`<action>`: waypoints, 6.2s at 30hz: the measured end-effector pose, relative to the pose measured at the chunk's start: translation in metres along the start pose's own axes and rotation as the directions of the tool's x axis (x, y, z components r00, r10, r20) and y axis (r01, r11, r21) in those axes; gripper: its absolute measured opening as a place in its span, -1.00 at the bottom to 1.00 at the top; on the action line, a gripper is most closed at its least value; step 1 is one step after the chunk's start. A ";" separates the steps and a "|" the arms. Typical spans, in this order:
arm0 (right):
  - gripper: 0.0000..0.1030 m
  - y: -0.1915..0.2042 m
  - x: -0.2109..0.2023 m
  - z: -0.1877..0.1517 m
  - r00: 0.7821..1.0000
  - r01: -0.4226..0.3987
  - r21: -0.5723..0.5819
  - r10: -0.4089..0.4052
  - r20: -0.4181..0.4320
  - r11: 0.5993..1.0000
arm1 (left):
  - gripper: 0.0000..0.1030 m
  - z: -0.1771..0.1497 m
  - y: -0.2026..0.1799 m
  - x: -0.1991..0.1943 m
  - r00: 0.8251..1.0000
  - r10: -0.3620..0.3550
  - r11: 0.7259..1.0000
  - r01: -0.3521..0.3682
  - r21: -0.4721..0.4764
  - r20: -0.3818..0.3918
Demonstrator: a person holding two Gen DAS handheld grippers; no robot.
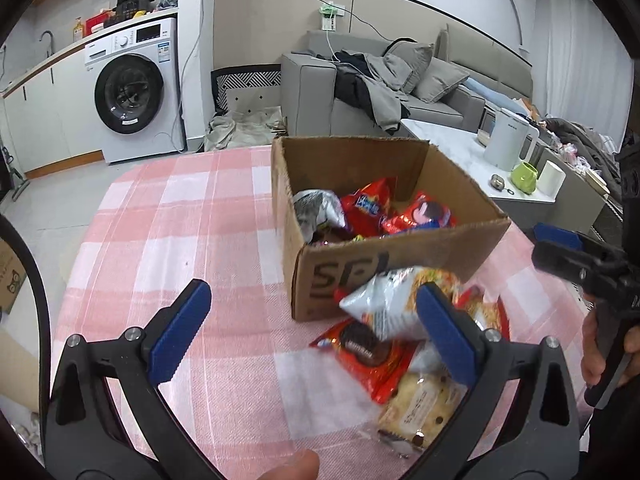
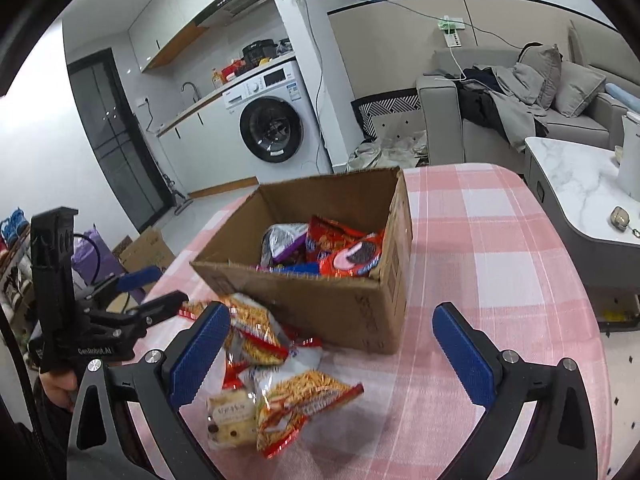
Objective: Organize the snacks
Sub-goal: 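Move both tools back to the snacks left beside the box, then grasp the orange noodle bag with the right tool while the left tool grasps the cream biscuit pack, then carry both held snacks over the box and open both tools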
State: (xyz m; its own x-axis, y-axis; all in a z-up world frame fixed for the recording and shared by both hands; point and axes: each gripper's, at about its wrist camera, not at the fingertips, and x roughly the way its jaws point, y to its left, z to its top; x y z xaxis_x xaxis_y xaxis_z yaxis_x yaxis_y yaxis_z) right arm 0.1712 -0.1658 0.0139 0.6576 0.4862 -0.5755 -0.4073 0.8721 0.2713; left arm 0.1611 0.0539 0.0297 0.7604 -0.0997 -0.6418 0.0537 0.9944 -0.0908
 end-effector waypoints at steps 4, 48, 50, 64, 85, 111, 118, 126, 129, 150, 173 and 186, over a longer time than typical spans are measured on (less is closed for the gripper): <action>0.99 0.003 0.004 -0.016 0.999 0.026 -0.029 -0.027 -0.038 0.999 | 0.97 -0.013 -0.003 -0.002 1.000 0.002 1.000 -0.002 0.001 -0.010; 0.99 0.013 0.075 -0.062 0.965 -0.076 0.009 0.076 -0.251 0.997 | 0.98 -0.061 -0.015 0.017 0.987 -0.014 0.997 0.025 0.067 -0.157; 0.99 0.014 0.077 -0.060 0.966 -0.083 0.009 0.082 -0.244 0.997 | 0.98 -0.062 -0.017 0.017 0.987 -0.024 0.997 0.036 0.075 -0.162; 0.04 0.011 0.061 -0.060 0.976 -0.094 0.024 0.096 -0.194 0.995 | 0.98 -0.072 -0.031 0.021 0.979 -0.058 0.989 0.082 0.120 -0.194; 0.04 0.000 0.026 -0.073 0.982 -0.055 0.001 0.054 -0.179 0.999 | 0.97 -0.097 -0.075 0.035 0.938 -0.167 0.966 0.217 0.139 -0.303; 0.04 -0.009 0.028 -0.076 0.982 -0.045 0.017 0.047 -0.182 0.999 | 0.08 -0.109 -0.118 0.023 0.951 -0.172 0.935 0.239 0.261 -0.257; 0.03 -0.002 0.018 -0.073 0.987 -0.067 -0.014 0.064 -0.144 0.998 | 0.08 -0.104 -0.110 0.018 0.945 -0.217 0.934 0.274 0.228 -0.245; 0.03 0.003 -0.002 -0.066 0.994 -0.080 -0.024 0.079 -0.073 0.996 | 0.08 -0.091 -0.093 0.009 0.954 -0.232 0.946 0.267 0.184 -0.191; 0.03 0.003 -0.008 -0.063 0.995 -0.083 -0.027 0.082 -0.050 0.996 | 0.08 -0.085 -0.085 0.005 0.958 -0.233 0.951 0.261 0.164 -0.169; 0.03 0.015 -0.053 -0.045 0.996 -0.059 -0.053 0.063 0.065 0.997 | 0.08 -0.031 -0.012 -0.057 0.984 -0.177 0.983 0.176 0.044 0.024; 0.03 0.042 -0.014 0.011 0.998 -0.017 -0.134 0.025 0.054 0.991 | 0.08 0.067 -0.028 -0.034 0.988 -0.128 0.991 0.124 0.049 0.087; 0.03 0.033 0.020 0.034 1.000 0.011 -0.124 -0.007 0.030 0.992 | 0.08 0.098 -0.032 0.026 0.995 -0.088 0.995 0.085 0.053 0.051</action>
State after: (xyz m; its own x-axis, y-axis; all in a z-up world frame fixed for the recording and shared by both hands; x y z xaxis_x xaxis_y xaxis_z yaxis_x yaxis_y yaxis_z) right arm 0.1923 -0.1258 0.0372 0.6789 0.4815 -0.5543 -0.4756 0.8635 0.1676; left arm 0.2430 0.0224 0.0904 0.7847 -0.1845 -0.5918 0.1526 0.9828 -0.1041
